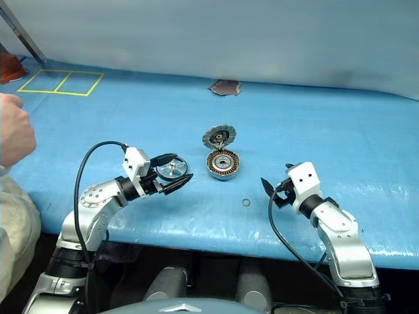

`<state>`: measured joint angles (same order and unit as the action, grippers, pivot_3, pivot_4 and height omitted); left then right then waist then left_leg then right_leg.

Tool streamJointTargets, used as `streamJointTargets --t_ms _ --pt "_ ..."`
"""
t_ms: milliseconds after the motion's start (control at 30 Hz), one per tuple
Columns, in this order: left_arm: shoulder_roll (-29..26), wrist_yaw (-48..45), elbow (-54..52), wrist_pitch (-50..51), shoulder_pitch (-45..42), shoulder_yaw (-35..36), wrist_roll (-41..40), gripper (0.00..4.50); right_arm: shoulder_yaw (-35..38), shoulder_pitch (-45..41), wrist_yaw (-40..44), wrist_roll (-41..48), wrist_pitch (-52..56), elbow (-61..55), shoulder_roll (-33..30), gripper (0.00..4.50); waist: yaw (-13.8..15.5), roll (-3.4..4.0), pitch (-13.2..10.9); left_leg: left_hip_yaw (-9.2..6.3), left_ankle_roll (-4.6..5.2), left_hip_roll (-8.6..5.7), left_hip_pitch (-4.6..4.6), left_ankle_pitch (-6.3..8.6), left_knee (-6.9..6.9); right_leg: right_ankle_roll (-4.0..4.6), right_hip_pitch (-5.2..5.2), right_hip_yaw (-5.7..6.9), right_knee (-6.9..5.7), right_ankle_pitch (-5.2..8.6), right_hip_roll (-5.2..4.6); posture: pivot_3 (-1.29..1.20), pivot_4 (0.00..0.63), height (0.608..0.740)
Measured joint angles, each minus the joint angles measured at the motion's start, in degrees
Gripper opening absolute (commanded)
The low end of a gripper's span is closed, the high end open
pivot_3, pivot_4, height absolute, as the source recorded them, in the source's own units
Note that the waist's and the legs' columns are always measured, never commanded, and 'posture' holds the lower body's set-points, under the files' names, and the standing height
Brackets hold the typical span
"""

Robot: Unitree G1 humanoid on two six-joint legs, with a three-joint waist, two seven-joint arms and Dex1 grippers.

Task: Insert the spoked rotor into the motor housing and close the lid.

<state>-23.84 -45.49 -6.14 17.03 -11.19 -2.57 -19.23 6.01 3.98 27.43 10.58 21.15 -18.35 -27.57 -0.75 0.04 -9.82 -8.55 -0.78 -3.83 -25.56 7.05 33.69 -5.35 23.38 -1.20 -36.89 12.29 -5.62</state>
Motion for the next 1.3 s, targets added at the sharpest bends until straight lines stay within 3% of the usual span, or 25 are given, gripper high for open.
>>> streamJointTargets --t_ms 433,833,1133,1300 --pt "-0.57 -0.03 -0.67 0.21 0.01 0.02 -0.48 4.50 -0.64 -0.54 1.48 0.24 0.42 -0.02 -0.15 4.44 -0.01 0.00 0.00 0.00 0.00 0.01 0.00 0.00 0.00 0.00 0.00 0.00 0.00 0.00 0.00 0.00 0.150 0.740" --pt "-1.68 -0.05 -0.68 0.17 -0.02 0.00 -0.55 4.50 -8.84 -5.32 3.52 0.03 4.50 -3.22 0.47 4.44 -0.06 -0.01 -0.01 0.05 0.00 0.05 0.00 0.00 0.00 0.00 0.03 0.01 0.01 0.00 0.00 0.00 0.150 0.740" --pt "-3.64 -0.12 -0.69 0.07 -0.07 0.09 0.21 4.50 -17.61 -17.21 8.06 -6.42 5.25 -4.55 -5.61 4.44 -0.26 -0.04 -0.03 0.09 0.00 0.09 -0.01 0.00 -0.02 0.00 0.07 0.03 0.01 0.00 0.01 0.00 0.150 0.740" --pt "-4.17 -0.07 -0.69 -0.06 -0.40 0.25 0.65 4.50 -25.95 -26.17 12.84 -12.14 4.29 2.08 -7.02 4.44 -0.49 -0.09 -0.05 0.09 0.00 0.08 -0.01 0.00 -0.02 0.01 0.07 0.06 0.04 -0.01 0.01 0.00 0.150 0.740"
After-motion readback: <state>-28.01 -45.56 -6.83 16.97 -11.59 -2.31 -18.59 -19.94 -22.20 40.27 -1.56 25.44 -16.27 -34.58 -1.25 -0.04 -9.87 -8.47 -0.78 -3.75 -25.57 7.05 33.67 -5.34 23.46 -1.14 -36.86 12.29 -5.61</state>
